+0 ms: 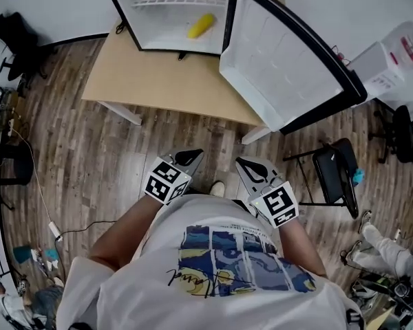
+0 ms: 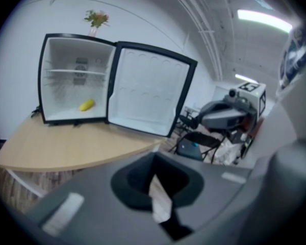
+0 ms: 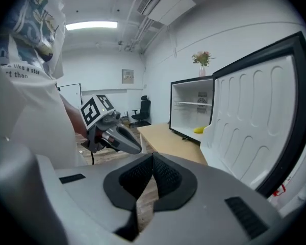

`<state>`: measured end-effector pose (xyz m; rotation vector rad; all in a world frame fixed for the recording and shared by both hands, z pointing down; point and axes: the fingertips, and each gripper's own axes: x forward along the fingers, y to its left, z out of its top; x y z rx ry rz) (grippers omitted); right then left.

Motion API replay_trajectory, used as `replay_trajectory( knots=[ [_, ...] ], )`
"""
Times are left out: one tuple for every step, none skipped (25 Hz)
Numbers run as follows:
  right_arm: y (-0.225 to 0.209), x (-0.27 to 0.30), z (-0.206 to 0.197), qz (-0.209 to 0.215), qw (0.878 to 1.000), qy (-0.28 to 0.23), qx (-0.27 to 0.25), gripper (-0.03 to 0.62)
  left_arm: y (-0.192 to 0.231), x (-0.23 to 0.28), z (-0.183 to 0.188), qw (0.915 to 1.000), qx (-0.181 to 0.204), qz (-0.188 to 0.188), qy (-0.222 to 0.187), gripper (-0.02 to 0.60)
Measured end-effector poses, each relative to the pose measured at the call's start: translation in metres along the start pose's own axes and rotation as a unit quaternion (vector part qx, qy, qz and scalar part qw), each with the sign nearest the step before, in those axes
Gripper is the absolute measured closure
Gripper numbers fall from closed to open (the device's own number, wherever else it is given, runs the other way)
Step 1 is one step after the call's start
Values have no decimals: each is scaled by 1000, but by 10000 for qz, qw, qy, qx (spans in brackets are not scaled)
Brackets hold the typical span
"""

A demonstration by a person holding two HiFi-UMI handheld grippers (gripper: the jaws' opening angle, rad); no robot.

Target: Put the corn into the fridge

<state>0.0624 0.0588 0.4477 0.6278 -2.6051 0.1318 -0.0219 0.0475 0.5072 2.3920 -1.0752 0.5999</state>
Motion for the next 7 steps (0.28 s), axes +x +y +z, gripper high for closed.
replay_trajectory(
  knots=[
    [-1,2,-1,-55,10000,58,54,583,2,0,8,9999,56,-48,-75,571],
    [-2,6,-2,-103,9998,117,96,583,6,-2,16,9998,119,-94,-151,571],
    [-1,10,-1,-143,9997,165,121,583,10,-6,23,9995,185,-132,-219,571],
    [0,16,1,-180,9995,204,129,583,15,-12,28,9992,247,-160,-273,571],
    [3,23,5,-217,9994,237,130,583,21,-20,32,9989,299,-177,-315,572],
    [6,30,8,-255,9992,265,127,583,28,-28,34,9986,342,-187,-351,572],
    [9,37,12,-293,9991,290,124,583,35,-36,36,9983,381,-195,-385,571]
  ],
)
